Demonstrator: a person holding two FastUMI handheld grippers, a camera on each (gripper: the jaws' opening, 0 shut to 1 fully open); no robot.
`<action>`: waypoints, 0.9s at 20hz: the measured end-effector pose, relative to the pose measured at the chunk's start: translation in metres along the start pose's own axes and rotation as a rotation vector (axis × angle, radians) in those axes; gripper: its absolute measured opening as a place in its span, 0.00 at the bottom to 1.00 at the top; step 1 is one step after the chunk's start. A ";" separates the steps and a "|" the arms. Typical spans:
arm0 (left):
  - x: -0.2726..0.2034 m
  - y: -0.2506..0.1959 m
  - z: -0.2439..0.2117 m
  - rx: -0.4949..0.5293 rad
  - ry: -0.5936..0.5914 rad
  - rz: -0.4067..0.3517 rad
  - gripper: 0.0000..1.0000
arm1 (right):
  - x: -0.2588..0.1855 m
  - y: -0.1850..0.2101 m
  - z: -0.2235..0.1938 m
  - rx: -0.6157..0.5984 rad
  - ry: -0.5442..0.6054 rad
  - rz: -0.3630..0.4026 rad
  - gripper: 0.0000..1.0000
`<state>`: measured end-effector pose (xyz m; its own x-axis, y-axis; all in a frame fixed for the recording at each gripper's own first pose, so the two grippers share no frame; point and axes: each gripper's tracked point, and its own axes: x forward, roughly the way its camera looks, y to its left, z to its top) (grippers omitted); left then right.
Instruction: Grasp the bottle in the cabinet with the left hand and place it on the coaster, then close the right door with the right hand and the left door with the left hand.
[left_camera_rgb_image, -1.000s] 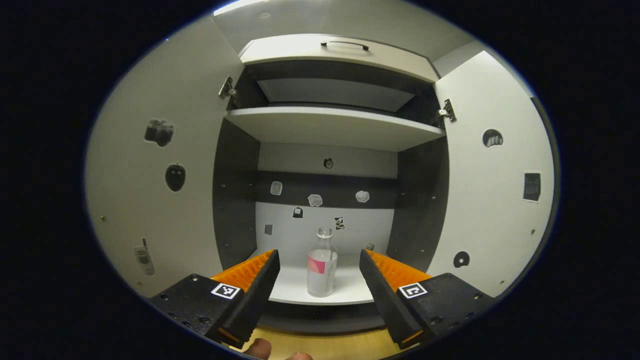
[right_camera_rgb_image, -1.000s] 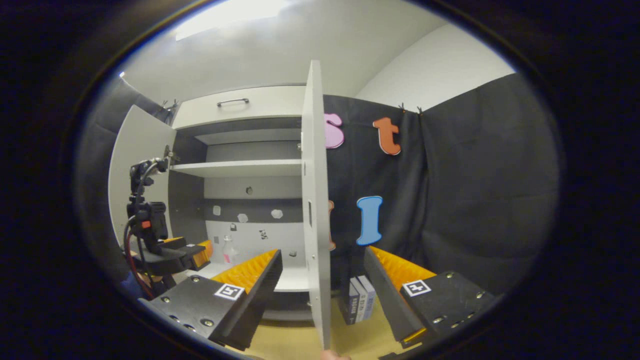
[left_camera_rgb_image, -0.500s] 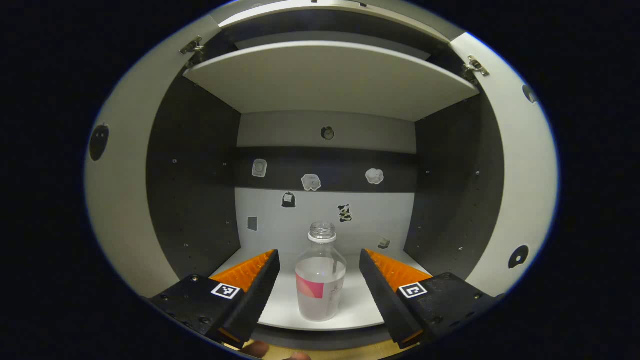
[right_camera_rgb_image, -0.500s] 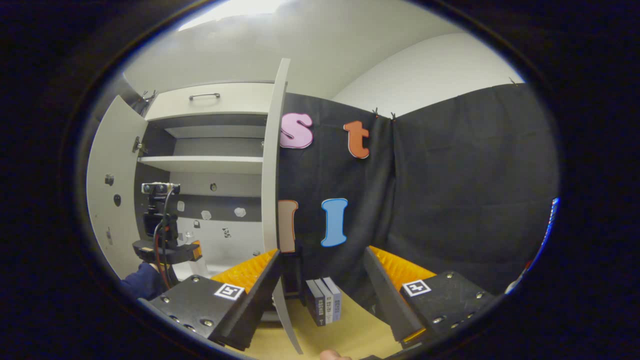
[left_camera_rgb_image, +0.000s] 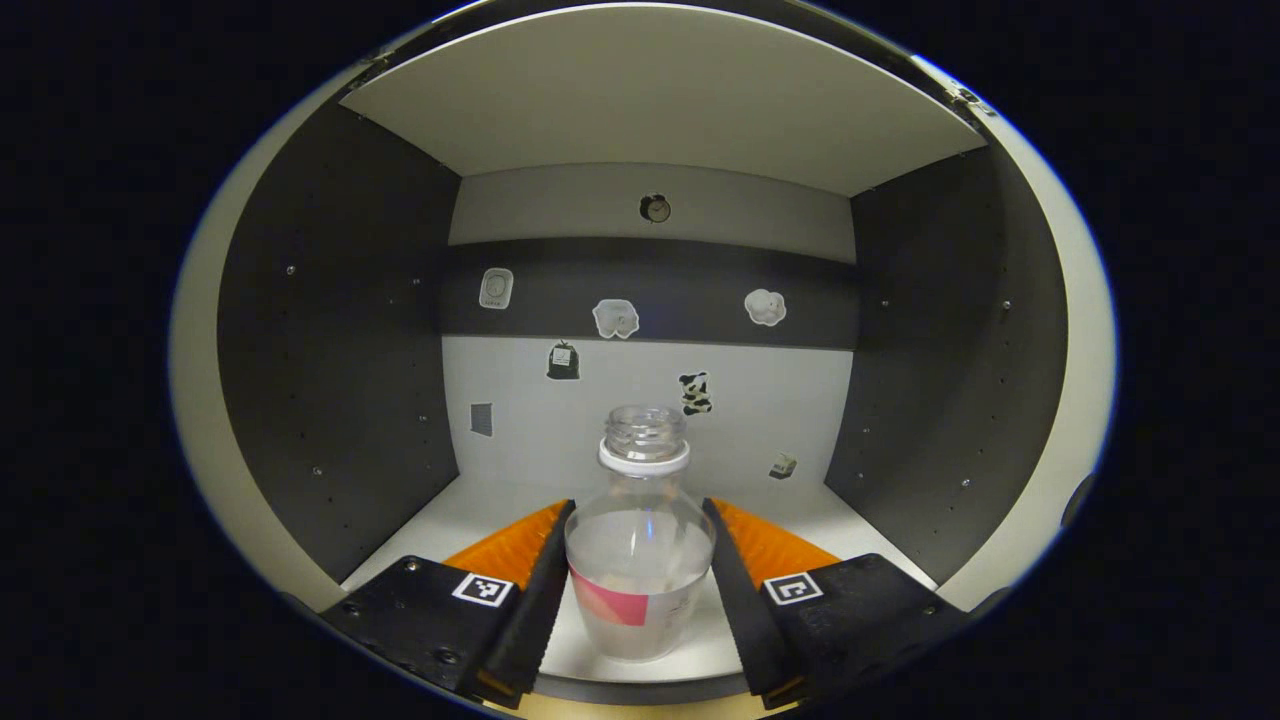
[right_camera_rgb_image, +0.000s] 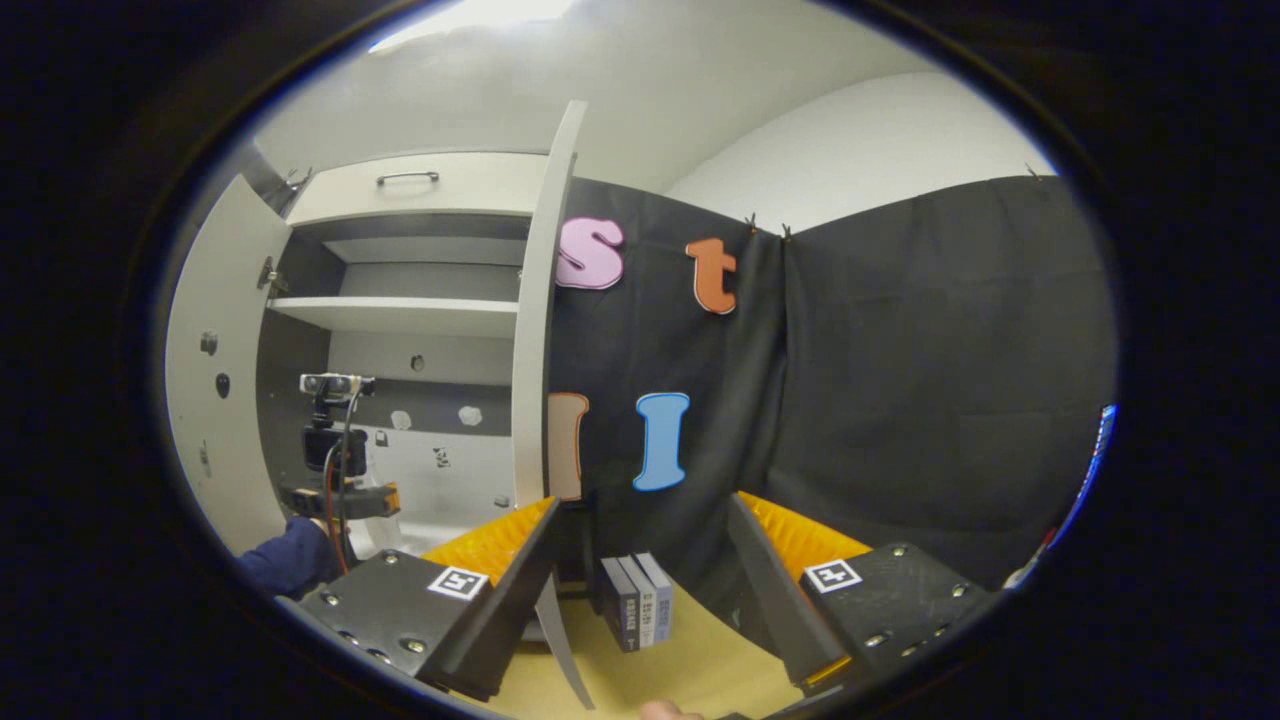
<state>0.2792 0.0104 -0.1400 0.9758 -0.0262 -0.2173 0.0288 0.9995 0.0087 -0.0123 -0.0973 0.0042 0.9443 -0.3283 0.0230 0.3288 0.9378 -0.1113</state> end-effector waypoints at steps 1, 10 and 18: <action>-0.002 -0.001 0.001 -0.007 0.001 -0.011 0.76 | 0.001 0.000 0.000 0.002 -0.002 0.004 0.99; -0.074 -0.012 0.004 -0.048 -0.049 -0.144 0.75 | -0.011 -0.004 0.003 0.008 -0.024 0.059 0.99; -0.156 -0.010 -0.041 -0.084 -0.020 -0.263 0.75 | -0.021 -0.002 0.001 0.009 -0.035 0.133 0.99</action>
<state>0.1182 0.0056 -0.1461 0.9412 -0.2849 -0.1818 0.2648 0.9559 -0.1270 -0.0331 -0.0916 0.0047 0.9794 -0.1971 0.0431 0.2007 0.9738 -0.1068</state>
